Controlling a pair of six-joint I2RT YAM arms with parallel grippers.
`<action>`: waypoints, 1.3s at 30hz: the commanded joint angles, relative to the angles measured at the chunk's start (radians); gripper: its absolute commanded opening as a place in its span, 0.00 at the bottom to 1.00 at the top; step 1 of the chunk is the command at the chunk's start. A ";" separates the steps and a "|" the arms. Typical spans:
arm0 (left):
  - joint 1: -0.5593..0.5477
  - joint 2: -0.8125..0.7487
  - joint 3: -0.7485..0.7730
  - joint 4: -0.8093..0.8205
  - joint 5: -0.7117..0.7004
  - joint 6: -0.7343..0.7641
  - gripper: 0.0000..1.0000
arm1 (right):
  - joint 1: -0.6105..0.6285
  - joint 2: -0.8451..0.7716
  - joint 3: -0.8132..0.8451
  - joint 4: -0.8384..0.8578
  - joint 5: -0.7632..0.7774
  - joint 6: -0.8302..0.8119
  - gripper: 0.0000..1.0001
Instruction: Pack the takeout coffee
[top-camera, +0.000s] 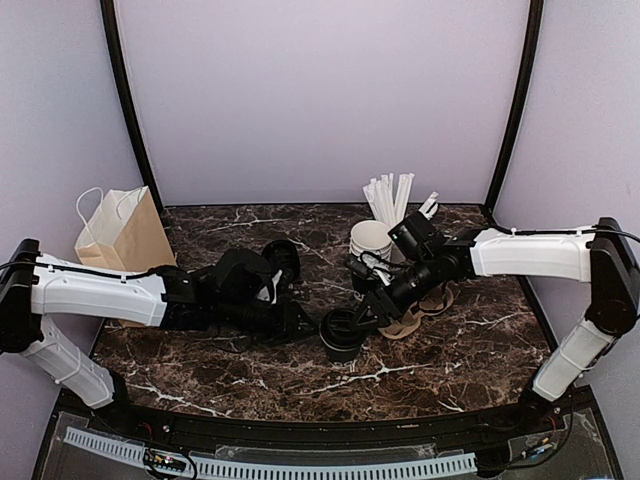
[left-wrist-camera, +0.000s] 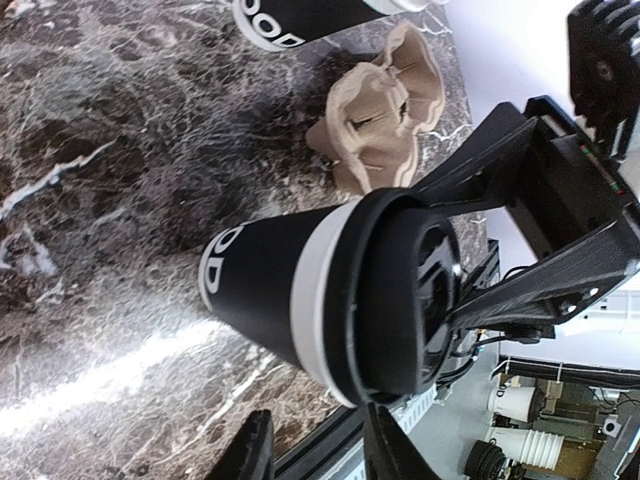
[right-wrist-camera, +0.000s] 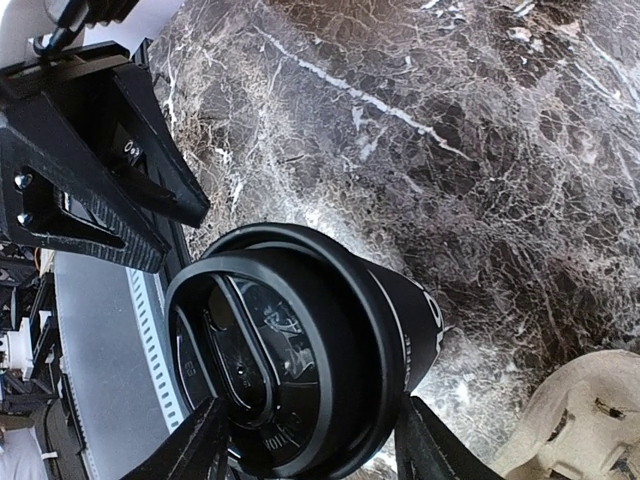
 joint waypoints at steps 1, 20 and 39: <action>-0.003 -0.006 -0.002 0.093 0.028 -0.033 0.33 | 0.017 0.004 0.000 -0.009 0.058 -0.019 0.57; 0.002 0.082 0.049 0.080 0.009 -0.044 0.28 | 0.017 0.006 -0.006 -0.006 0.046 -0.026 0.57; 0.031 0.078 0.030 0.127 -0.010 -0.041 0.23 | 0.017 0.022 -0.003 -0.010 0.046 -0.028 0.57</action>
